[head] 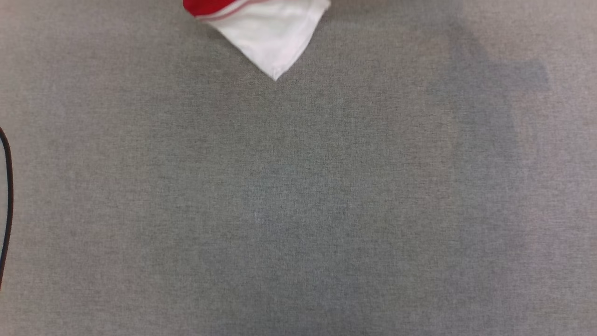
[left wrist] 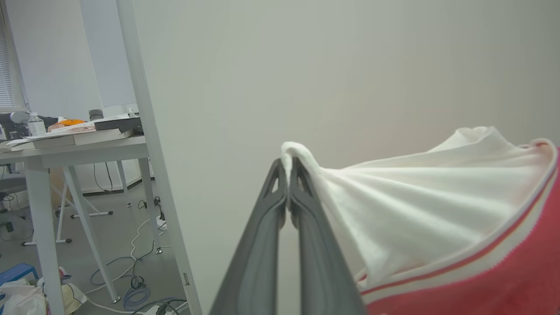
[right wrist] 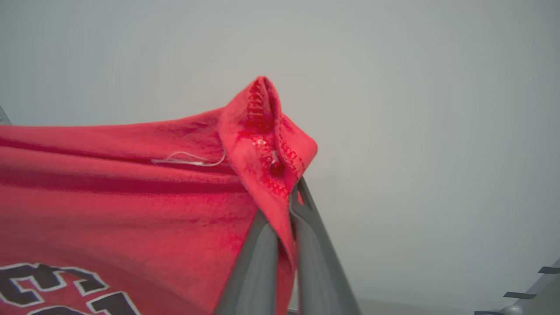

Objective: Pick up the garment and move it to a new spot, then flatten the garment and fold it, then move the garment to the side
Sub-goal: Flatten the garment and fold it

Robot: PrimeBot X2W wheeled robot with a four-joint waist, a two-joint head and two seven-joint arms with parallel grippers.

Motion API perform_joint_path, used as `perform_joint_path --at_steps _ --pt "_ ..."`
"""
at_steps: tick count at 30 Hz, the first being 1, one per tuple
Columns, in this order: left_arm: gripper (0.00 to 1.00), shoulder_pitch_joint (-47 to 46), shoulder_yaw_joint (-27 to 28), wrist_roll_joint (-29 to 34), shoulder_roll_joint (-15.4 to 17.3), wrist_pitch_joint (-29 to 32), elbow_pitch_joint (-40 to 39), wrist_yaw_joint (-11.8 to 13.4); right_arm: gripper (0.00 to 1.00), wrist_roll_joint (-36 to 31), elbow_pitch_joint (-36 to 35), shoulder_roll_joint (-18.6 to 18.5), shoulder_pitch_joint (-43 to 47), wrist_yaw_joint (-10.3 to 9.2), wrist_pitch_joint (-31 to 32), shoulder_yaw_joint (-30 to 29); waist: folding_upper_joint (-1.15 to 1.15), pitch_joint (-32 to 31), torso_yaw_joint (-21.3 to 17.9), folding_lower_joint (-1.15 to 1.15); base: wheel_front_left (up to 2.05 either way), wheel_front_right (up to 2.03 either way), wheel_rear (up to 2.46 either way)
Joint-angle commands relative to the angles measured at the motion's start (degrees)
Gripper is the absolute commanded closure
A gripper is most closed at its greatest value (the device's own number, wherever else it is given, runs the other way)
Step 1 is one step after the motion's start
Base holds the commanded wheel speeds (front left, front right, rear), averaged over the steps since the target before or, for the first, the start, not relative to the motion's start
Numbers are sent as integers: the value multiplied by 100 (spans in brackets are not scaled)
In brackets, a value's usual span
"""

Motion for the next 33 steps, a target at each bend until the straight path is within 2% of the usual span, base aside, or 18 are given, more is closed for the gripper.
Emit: perform_joint_path --at_steps 1,8,16,24,28,33 --pt "100 -220 88 11 123 -62 211 41 100 -116 139 -155 -152 -58 -118 -122 0 542 -27 -1 0 0 0" --pt "100 -733 35 -214 -54 -218 970 24 100 -280 809 -9 -695 -58 -532 -148 0 941 -20 -1 0 0 0" --pt "100 -232 -288 -968 -281 -292 1368 19 100 -145 1603 247 -423 -58 -902 162 0 923 -62 -1 0 0 0" --pt "100 1390 -760 -1905 -267 -420 1082 18 100 638 1846 281 894 -58 -1100 1030 0 408 -11 -1 0 0 0" --pt "100 2514 -966 -2271 -212 -499 767 18 100 1205 1617 112 1871 -58 -1190 1401 0 5 51 -1 0 0 0" --pt "100 3740 -950 -2439 -110 -546 364 18 100 1760 1086 -158 3020 -58 -1295 1724 0 -497 103 -1 0 0 0"
